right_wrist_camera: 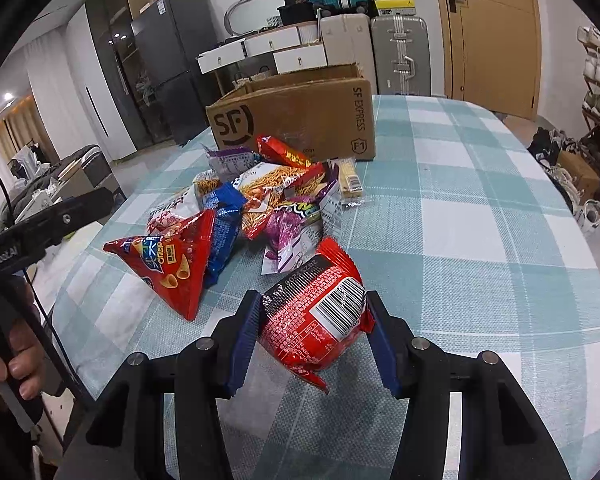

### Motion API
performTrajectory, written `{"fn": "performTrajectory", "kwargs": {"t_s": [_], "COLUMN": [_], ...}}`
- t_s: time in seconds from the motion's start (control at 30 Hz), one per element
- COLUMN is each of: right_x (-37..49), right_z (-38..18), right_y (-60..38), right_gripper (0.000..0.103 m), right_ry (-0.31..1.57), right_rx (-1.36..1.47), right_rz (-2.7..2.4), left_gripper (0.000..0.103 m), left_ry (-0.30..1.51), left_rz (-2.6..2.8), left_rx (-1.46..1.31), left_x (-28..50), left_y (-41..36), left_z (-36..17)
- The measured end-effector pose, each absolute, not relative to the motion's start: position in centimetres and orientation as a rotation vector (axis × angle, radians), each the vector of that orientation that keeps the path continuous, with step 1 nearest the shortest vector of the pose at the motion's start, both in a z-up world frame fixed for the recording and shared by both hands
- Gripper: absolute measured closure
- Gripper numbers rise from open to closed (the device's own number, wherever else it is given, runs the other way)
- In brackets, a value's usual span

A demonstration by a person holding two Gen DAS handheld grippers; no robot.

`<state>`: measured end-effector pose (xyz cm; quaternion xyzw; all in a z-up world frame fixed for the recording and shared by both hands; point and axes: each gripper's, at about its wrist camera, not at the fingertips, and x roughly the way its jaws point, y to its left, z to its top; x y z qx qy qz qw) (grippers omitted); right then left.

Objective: Organize snacks
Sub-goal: 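Grasp the red-and-blue chip bag with the left gripper while right holds its bag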

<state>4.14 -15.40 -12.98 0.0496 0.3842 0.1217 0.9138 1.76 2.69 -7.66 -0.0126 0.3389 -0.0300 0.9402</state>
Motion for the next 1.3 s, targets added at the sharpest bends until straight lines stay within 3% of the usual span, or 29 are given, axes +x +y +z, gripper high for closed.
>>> {"fn": "performTrajectory", "kwargs": {"t_s": [0.87, 1.07, 1.3], "right_x": [1.3, 1.2, 1.3], "right_z": [-9.3, -9.3, -9.3], "right_y": [-18.9, -18.7, -18.6], "right_gripper": [0.051, 0.051, 0.051], "right_ry": [0.648, 0.655, 0.655], "right_rx": [0.196, 0.185, 0.186], "right_rz": [0.252, 0.253, 0.251], "left_gripper": [0.002, 0.019, 0.061], "left_ry": [0.823, 0.874, 0.849], "left_rz": [-0.22, -0.243, -0.306], "left_rx": [-0.071, -0.101, -0.14], "left_x": [5.0, 6.4, 6.8], "left_y": [0.1, -0.1, 0.1], "left_z": [-12.5, -14.0, -14.4]}}
